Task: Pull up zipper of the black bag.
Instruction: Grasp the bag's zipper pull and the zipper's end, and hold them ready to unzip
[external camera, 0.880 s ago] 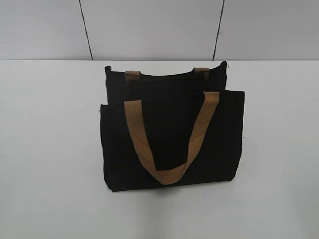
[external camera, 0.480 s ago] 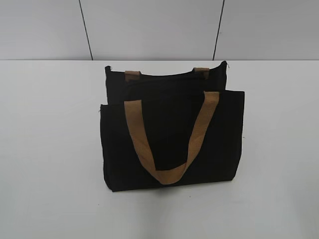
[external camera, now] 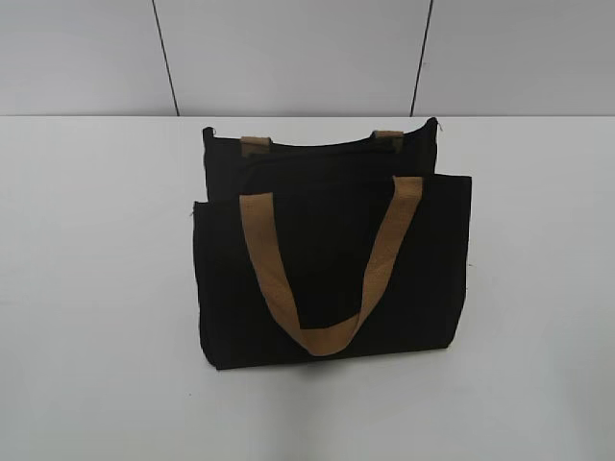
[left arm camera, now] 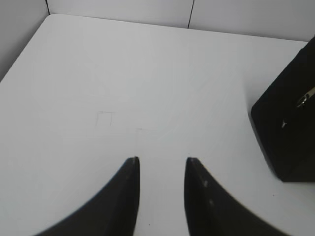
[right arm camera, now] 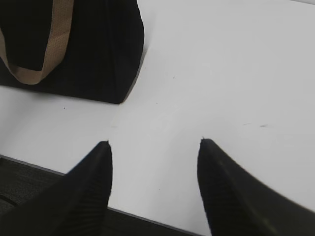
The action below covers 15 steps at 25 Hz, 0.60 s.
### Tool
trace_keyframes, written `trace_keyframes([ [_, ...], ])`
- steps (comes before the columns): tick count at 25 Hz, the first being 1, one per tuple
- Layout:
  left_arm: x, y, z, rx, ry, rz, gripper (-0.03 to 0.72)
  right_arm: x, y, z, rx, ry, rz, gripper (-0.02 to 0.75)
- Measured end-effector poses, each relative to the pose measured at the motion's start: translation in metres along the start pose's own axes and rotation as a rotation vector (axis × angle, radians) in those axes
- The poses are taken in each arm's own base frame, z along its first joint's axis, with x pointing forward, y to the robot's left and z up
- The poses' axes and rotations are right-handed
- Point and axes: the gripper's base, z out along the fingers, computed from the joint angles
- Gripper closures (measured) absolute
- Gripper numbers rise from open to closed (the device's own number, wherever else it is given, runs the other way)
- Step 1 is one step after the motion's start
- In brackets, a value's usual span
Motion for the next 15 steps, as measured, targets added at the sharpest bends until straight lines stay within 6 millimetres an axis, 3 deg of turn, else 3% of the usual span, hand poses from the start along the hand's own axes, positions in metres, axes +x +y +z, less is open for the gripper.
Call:
trace_keyframes([
  [12,0.0,0.0,0.0,0.0,0.0,0.0,0.447,0.0,0.0,0.0,0.0,0.0,0.0,0.302],
  [15,-0.0001,-0.0005,0.0002,0.006,0.002,-0.003,0.392,-0.0008,-0.0002,0.0005,-0.001,0.005,0.001,0.302],
])
